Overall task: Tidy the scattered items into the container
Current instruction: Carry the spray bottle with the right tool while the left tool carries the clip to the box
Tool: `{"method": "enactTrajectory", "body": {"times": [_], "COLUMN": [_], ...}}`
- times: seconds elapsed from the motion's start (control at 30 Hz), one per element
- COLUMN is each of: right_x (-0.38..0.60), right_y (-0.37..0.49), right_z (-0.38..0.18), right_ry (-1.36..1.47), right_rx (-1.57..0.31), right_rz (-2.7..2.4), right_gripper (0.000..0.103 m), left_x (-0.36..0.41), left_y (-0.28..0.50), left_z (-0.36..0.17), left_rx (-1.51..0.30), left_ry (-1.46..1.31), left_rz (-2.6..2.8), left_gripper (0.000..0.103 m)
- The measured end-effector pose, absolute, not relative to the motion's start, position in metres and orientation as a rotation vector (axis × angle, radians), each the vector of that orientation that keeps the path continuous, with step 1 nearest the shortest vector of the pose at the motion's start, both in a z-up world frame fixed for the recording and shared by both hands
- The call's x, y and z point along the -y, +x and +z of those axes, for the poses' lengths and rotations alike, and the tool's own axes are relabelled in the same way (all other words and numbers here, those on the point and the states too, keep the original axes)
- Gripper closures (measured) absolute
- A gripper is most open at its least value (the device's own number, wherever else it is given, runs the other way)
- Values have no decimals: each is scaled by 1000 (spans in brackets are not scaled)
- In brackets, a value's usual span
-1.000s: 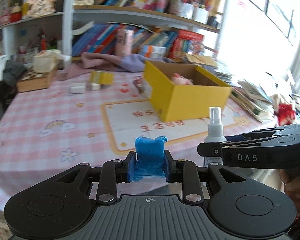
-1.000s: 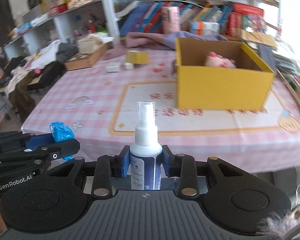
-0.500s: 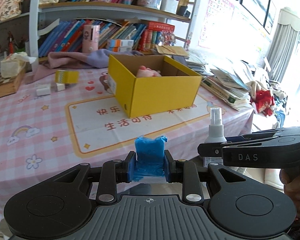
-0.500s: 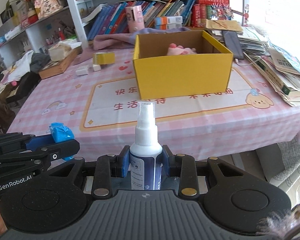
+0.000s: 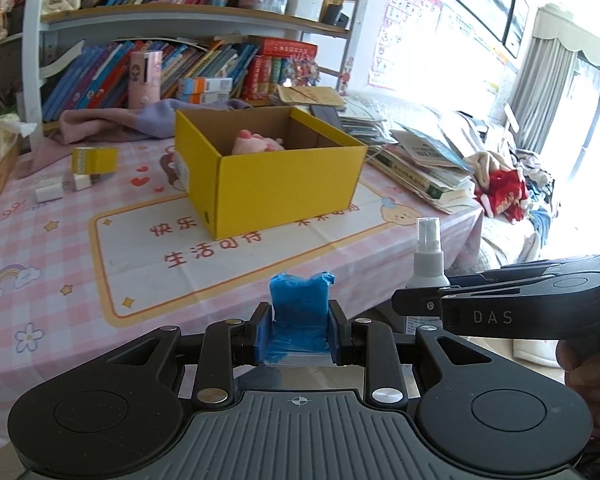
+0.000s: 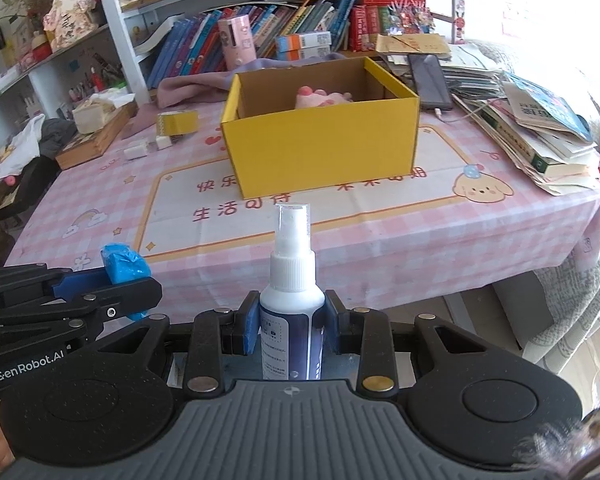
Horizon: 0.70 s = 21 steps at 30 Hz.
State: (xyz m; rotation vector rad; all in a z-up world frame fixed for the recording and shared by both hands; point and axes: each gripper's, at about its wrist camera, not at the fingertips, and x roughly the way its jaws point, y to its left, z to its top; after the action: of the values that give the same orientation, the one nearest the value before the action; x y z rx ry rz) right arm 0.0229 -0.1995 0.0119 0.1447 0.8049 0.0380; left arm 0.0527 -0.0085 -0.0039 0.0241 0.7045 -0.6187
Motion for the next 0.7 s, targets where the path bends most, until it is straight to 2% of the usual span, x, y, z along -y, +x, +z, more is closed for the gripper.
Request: {"method": "enactTrajectory", "body": {"times": [0.33, 0.7], "right_x": [234, 258], "right_y": [25, 71], "right_z": [10, 12], "right_ry": [187, 189], "right_rx": [-794, -765], "right_rz": [-33, -18], "right_gripper": [72, 72], "left_x": [45, 70], "left_y": [65, 105], "left_z": [-4, 1], "left_rx": [-694, -653], "left_ry": [68, 94], "left_rz": [-697, -701], "left_gripper": [76, 76]}}
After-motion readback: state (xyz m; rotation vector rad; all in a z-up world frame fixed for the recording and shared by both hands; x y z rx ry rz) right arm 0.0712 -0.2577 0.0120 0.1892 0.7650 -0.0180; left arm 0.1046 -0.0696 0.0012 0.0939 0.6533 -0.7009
